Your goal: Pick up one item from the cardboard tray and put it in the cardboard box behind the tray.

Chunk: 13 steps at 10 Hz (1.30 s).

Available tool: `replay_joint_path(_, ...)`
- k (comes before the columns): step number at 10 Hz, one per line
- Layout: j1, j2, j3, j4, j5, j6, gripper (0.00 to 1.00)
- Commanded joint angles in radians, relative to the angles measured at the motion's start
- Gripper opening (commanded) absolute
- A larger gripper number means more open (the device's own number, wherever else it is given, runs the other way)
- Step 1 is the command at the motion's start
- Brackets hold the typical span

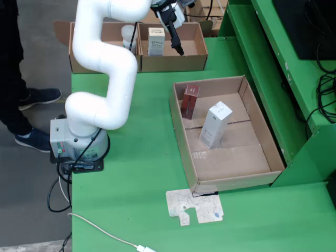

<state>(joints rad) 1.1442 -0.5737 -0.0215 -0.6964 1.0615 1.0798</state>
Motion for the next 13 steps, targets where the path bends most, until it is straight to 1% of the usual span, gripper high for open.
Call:
replay_joint_path(1,-0.028,0.082,0.021,-0.069,0.005,-0.004,1.0)
replay_joint_path(5,-0.065,0.142,0.021,-0.168,0.04,-0.013,1.0)
replay_joint_path(6,-0.098,0.148,0.021,-0.185,0.058,-0.041,1.0)
replay_joint_path(8,-0.121,0.156,0.021,-0.204,0.069,-0.056,1.0)
replay_joint_path(9,-0.174,0.0,0.422,-0.432,0.087,-0.105,1.0)
replay_joint_path(10,-0.174,0.0,0.422,-0.432,0.087,-0.105,1.0)
replay_joint_path(11,-0.259,-0.061,0.573,-0.489,0.114,-0.188,1.0)
replay_joint_path(12,-0.259,-0.061,0.573,-0.489,0.114,-0.188,1.0)
replay_joint_path(13,-0.291,-0.079,0.626,-0.511,0.127,-0.223,1.0)
